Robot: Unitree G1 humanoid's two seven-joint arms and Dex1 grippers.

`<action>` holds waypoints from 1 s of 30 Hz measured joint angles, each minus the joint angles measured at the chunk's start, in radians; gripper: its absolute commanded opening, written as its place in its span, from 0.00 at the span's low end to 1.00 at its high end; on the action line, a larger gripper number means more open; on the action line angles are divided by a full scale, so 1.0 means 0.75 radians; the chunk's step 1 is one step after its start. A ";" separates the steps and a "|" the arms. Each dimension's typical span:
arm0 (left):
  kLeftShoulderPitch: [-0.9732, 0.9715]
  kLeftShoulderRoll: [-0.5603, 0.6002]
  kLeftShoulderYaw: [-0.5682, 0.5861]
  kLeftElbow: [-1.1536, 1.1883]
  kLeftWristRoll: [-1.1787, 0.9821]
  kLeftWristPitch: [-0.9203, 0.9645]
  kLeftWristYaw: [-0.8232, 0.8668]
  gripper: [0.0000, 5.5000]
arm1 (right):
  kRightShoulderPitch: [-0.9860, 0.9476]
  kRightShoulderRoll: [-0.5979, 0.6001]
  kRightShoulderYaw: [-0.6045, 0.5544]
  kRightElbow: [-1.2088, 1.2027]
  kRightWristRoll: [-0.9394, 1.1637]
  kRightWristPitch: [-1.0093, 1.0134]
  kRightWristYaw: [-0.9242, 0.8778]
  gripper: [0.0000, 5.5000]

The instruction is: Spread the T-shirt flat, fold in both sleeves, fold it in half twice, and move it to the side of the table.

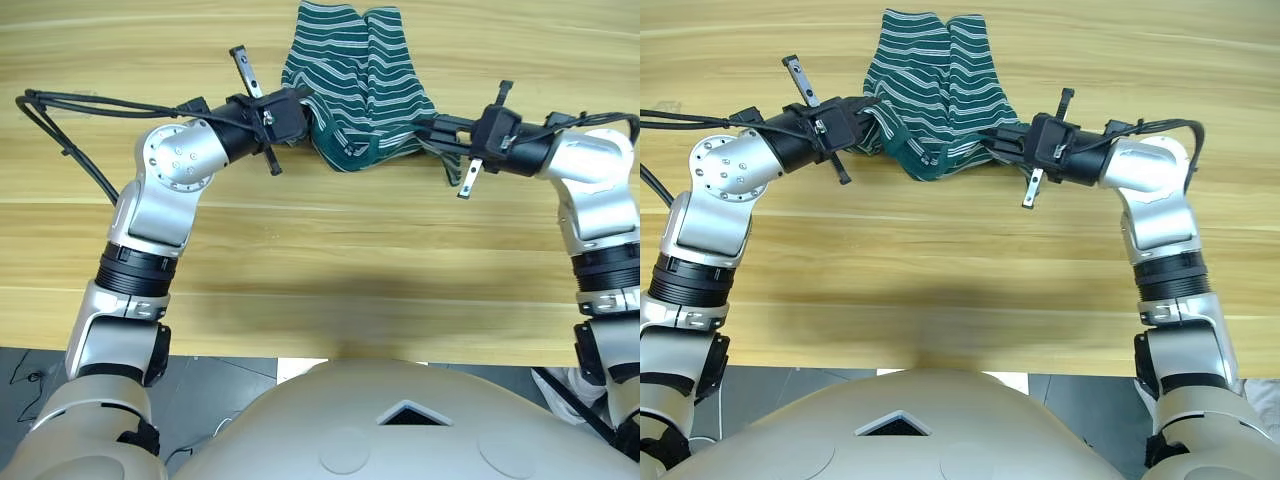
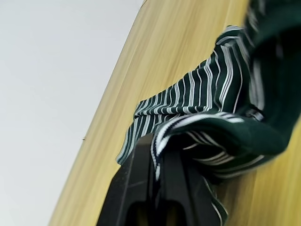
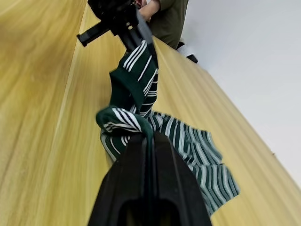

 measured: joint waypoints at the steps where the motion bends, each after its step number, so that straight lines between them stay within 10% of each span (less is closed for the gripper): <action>1: 0.018 0.020 0.022 -0.045 0.000 0.009 -0.005 0.00 | -0.001 -0.003 -0.013 -0.016 0.016 0.018 0.010 0.01; 8: 0.480 0.369 0.173 -0.643 0.005 -0.037 -0.248 0.00 | 0.261 -0.158 -0.076 -0.337 0.077 0.149 0.106 0.01; 16: 1.061 0.521 -0.001 -0.809 0.120 -0.171 -0.388 0.20 | 0.569 -0.244 0.083 -0.601 0.027 0.217 0.210 0.00; 30: 1.018 0.505 0.046 -0.819 0.091 -0.131 -0.402 0.59 | 0.750 -0.308 0.200 -0.586 -0.068 0.203 0.260 0.07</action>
